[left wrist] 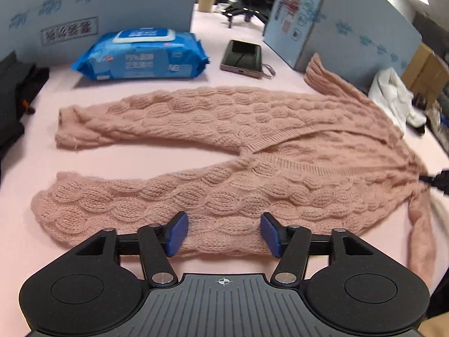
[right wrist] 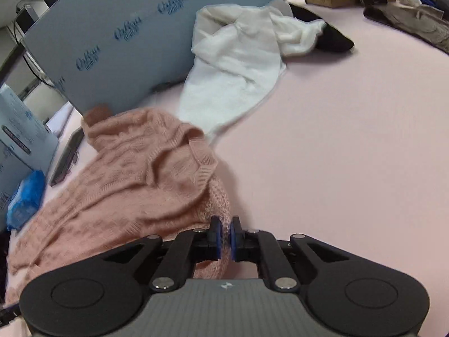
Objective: Fold clothes
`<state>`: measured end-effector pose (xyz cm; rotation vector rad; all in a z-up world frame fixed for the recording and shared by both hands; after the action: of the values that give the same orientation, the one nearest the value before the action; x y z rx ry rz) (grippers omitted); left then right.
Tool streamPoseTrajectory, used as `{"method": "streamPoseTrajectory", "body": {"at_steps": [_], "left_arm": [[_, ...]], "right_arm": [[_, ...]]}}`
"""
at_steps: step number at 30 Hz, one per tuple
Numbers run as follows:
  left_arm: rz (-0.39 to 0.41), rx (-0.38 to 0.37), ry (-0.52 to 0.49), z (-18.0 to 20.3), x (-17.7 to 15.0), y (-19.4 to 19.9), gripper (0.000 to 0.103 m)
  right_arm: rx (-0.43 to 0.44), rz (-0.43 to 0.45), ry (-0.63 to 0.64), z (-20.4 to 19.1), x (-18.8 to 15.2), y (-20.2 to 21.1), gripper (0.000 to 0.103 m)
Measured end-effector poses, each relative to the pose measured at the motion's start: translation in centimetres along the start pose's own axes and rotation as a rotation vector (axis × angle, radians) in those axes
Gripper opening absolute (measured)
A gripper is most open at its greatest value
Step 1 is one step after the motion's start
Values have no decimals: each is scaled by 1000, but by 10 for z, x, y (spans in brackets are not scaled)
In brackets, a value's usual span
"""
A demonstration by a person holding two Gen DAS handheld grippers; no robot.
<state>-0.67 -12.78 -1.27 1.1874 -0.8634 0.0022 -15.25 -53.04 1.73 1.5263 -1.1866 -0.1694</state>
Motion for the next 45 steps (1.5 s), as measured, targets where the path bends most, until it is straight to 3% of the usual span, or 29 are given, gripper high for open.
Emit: {"method": "streamPoseTrajectory", "body": {"at_steps": [1,3,4,7,8,10,11,13,17,20,22,24,27,28,30,33,36,39,42,45], "left_arm": [[6,2,3,0,3,2,63],[41,7,29,-2,10,11,63],[69,15,47,-6,12,18,63],[129,80,83,-18,17,30,64],[128,122,103,-25,17,29,64],[112,209,168,-43,15,24,64],[105,234,208,-52,11,22,64],[57,312,319,-78,-2,17,64],[61,352,375,-96,-22,30,64],[151,368,374,-99,-18,56,64],[208,375,365,-100,-12,70,67],[209,358,337,-102,-1,67,69],[201,279,279,-97,14,49,69],[183,249,251,-94,18,40,69],[75,251,193,-93,18,16,69],[60,279,161,-99,7,-2,78],[68,253,176,-104,8,2,77],[109,245,159,-99,11,12,77],[177,198,124,-85,16,23,77],[212,35,12,-39,26,29,77]], "right_arm": [[0,2,20,0,0,1,28],[-53,43,54,-4,7,9,46],[-71,90,85,-8,13,18,43],[58,160,223,-32,18,36,38],[107,159,262,-40,16,37,38],[160,63,336,-56,5,19,37],[151,24,364,-60,0,10,37],[37,-4,362,-45,-3,-13,37],[115,-5,294,-25,-2,-10,39],[77,-18,332,-28,-2,5,40],[145,26,356,-38,-3,30,41],[246,12,414,-55,-13,46,40],[437,-121,513,-86,-48,68,40],[473,-173,517,-93,-57,70,37],[506,-298,573,-105,-88,77,36],[466,-358,590,-105,-113,80,38],[304,-452,538,-83,-135,64,35],[302,-401,409,-70,-134,85,37],[244,-286,297,-53,-122,103,45],[155,-210,254,-46,-120,107,45]]}}
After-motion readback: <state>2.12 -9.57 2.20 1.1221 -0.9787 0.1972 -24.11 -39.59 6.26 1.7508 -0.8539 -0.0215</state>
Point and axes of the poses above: each gripper's, at about its wrist camera, not at the fingertips, and y roughly against the way its jaws point, z to its right, x to its top, the point moved 5 cm from there along -y, roughly the way its jaws point, and after that the axes turned 6 degrees about -y, right-handed, at the moved point
